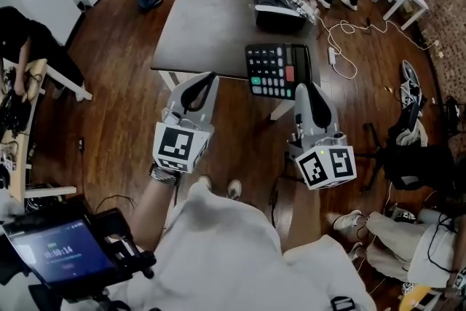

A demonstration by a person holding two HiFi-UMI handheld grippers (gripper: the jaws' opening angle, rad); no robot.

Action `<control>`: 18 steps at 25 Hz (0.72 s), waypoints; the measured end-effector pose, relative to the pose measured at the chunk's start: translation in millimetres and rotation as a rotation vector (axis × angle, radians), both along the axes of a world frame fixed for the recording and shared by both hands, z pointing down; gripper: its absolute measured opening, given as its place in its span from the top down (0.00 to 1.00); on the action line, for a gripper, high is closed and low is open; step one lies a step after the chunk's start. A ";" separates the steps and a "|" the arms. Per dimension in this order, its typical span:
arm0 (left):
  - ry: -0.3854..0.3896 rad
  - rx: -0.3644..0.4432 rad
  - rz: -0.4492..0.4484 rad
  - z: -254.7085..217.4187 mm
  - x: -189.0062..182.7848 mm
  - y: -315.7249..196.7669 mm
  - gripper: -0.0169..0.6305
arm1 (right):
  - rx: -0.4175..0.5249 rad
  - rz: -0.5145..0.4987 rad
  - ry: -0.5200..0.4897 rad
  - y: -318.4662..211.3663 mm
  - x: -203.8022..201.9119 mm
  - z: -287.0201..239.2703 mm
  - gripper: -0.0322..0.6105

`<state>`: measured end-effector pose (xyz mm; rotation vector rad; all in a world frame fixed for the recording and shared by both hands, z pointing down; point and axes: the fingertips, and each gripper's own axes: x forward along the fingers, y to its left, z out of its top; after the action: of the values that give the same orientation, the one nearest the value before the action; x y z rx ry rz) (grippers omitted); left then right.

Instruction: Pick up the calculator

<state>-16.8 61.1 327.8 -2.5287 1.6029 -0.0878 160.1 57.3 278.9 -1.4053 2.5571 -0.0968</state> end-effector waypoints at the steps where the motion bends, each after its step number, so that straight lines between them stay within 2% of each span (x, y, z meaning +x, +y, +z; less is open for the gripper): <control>1: 0.000 0.002 0.004 -0.3 -0.9 0.3 0.96 | 0.001 0.003 -0.003 0.3 -1.5 -0.3 0.87; 18: 0.002 -0.003 0.029 4.4 0.9 7.5 0.96 | -0.004 0.013 0.016 3.3 -7.5 1.9 0.88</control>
<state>-15.9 68.7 332.2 -2.5545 1.5672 -0.0839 152.7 60.6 280.8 -1.4292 2.5623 -0.0886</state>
